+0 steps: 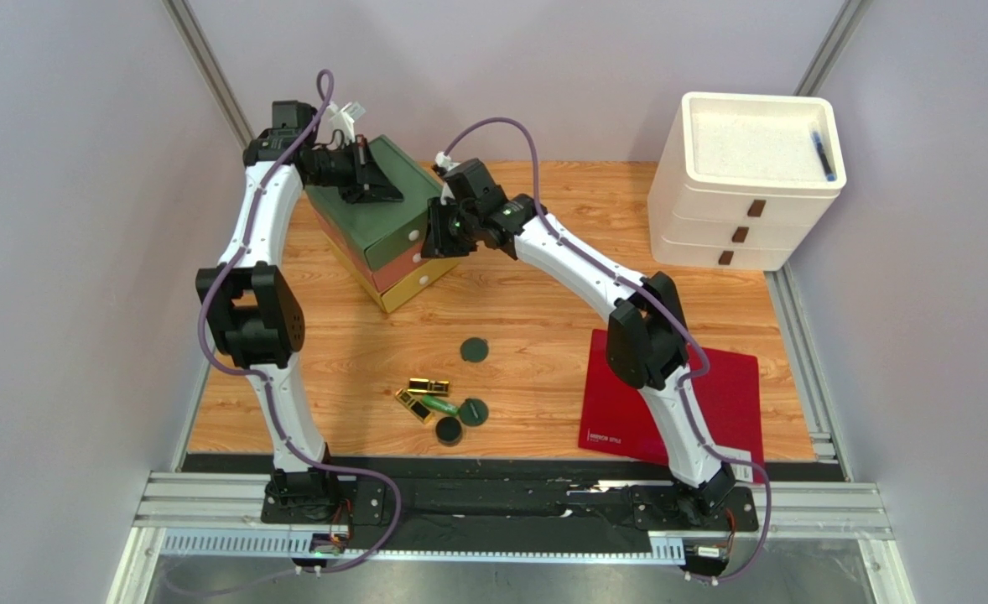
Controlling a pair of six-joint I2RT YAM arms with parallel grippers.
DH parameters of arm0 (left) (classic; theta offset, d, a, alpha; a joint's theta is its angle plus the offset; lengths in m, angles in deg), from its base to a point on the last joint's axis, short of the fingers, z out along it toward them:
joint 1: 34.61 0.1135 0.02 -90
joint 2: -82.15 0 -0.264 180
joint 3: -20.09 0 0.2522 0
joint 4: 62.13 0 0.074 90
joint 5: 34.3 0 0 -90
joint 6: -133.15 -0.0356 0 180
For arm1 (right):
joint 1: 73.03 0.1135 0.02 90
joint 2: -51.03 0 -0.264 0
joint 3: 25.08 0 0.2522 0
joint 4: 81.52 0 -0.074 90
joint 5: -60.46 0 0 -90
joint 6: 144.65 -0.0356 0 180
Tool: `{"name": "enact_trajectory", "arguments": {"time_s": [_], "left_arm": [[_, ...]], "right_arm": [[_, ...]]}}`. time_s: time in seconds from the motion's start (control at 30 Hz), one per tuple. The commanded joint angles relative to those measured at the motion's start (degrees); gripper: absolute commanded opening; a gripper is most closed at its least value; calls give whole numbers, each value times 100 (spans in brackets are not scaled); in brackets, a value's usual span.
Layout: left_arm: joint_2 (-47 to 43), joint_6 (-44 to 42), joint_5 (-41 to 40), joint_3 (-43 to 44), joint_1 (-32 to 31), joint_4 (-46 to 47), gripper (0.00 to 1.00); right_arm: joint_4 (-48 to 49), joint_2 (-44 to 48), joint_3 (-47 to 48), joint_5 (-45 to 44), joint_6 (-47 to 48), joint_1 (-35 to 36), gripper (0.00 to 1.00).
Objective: Organize the makeup
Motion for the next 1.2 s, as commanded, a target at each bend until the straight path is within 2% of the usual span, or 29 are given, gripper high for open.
{"name": "enact_trajectory", "arguments": {"time_s": [0.0, 0.17, 0.3, 0.4, 0.5, 0.6, 0.73, 0.87, 0.93, 1.03, 1.17], "left_arm": [[13, 90, -412, -293, 40, -139, 0], [-31, 222, -342, -407, 14, 151, 0], [-521, 485, -394, -1213, -13, 976, 0], [-1049, 679, -701, -1900, -109, 1794, 0], [-1770, 679, -1333, -2577, -232, 2715, 1], [-2298, 557, -1975, -2807, -250, 2885, 1], [-2501, 240, -2687, -2387, -259, 2421, 5], [-2440, 29, -3021, -2069, -250, 2104, 15], [-2317, -33, -3285, -1885, -259, 1875, 18], [-1983, -77, -3409, -1543, -250, 1427, 20], [-1737, 72, -3286, -1462, -250, 1207, 19]], "right_arm": [[369, 852, -348, 470, -413, -145, 26], [694, 1318, -1156, 822, -879, -418, 34], [765, 1486, -1359, 936, -923, -506, 38], [782, 1486, -1395, 1033, -958, -515, 39], [826, 1416, -1351, 1147, -993, -524, 39], [870, 1328, -1289, 1375, -1002, -524, 39], [1002, 1284, -1394, 1788, -1194, -559, 42], [1746, 1327, -1885, 2237, -1660, -620, 51], [2064, 1336, -2246, 2464, -2037, -682, 52], [2811, 1275, -2738, 2816, -2495, -787, 53], [4539, 1126, -3336, 3248, -3574, -884, 56]]}}
